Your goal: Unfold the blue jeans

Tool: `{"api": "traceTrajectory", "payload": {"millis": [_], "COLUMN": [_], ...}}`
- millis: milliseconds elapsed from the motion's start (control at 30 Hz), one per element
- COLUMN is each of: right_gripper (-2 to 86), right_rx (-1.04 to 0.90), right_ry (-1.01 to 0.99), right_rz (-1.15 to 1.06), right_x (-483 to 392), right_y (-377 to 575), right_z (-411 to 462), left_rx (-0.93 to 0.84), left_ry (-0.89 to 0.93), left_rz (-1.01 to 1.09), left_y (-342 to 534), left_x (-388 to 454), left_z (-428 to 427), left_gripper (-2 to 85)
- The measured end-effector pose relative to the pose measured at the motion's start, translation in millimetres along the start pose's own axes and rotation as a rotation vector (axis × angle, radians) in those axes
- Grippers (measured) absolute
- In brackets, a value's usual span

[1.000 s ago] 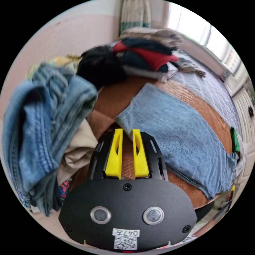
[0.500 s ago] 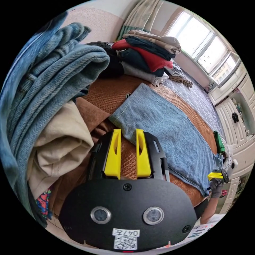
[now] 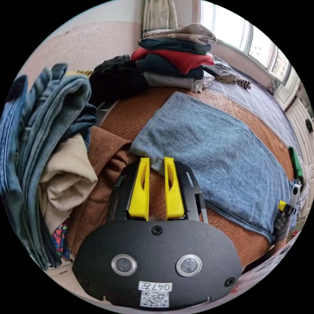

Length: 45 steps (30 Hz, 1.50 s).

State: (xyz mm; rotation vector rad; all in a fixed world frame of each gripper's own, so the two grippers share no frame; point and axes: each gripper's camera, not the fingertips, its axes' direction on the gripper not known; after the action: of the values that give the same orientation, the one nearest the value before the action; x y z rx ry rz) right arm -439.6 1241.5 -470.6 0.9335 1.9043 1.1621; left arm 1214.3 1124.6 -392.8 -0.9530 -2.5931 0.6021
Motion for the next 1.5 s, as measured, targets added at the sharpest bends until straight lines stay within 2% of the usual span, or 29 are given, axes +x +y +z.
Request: {"api": "traceTrajectory", "payload": {"millis": [67, 167, 233, 300, 367, 400, 433, 467, 500, 600, 700, 833, 1000, 1133, 1300, 1500], "right_gripper": [-0.9, -0.7, -0.7, -0.8, -1.0, -1.1, -1.1, -1.2, -1.2, -1.2, -1.2, -1.3, -1.2, -1.2, -1.3, -1.3], "right_rx": [-0.071, -0.068, -0.073, -0.087, -0.113, -0.118, -0.123, -0.136, -0.135, -0.161, -0.187, -0.104, -0.043, -0.120, -0.168, -0.210], "right_ry": [0.085, 0.123, 0.107, 0.093, 0.084, 0.078, 0.075, 0.073, 0.063, 0.102, 0.134, 0.181, 0.228, 0.271, 0.263, 0.195], "right_rz": [0.065, 0.109, 0.133, 0.163, 0.288, 0.358, 0.548, 0.642, 0.645, 0.536, 0.427, 0.414, 0.366, 0.185, -0.059, -0.297], "right_x": [2, -1, 0, -1, -2, -1, -2, -18, -31, -125, -230, -343, -422, -483, -547, -589], "right_y": [-18, -29, -35, -42, -53, -56, -63, -73, -80, -120, -133, -119, -143, -196, -237, -252], "right_z": [0, -17, -29, -42, -58, -63, -75, -87, -93, -122, -138, -149, -155, -158, -180, -209], "left_rx": [-0.019, -0.040, -0.032, -0.037, -0.100, -0.189, -0.238, -0.274, -0.229, -0.135, -0.097, -0.172, -0.244, -0.253, -0.214, -0.176], "left_ry": [0.064, 0.137, 0.041, -0.163, -0.223, -0.205, -0.163, -0.014, 0.147, 0.339, 0.374, 0.306, 0.368, 0.404, 0.436, 0.389], "left_rz": [-0.056, -0.101, 0.023, 0.176, 0.193, 0.144, 0.117, 0.075, 0.049, 0.088, 0.262, 0.432, 0.559, 0.514, 0.298, 0.169], "left_y": [-15, -38, -51, -68, -92, -117, -131, -153, -170, -203, -225, -239, -264, -290, -317, -276], "left_x": [-20, -48, -24, 22, 30, 21, 13, -5, -23, -49, -66, -95, -153, -193, -252, -300], "left_z": [18, 49, 62, 84, 104, 115, 119, 114, 92, 30, -11, 6, 57, 92, 119, 92], "left_gripper": [6.4, 6.3, 6.4, 6.4, 6.6, 6.8, 6.9, 6.6, 5.5, 2.2, 0.1, -0.6, -0.8, -0.8, -0.8, -0.8]}}
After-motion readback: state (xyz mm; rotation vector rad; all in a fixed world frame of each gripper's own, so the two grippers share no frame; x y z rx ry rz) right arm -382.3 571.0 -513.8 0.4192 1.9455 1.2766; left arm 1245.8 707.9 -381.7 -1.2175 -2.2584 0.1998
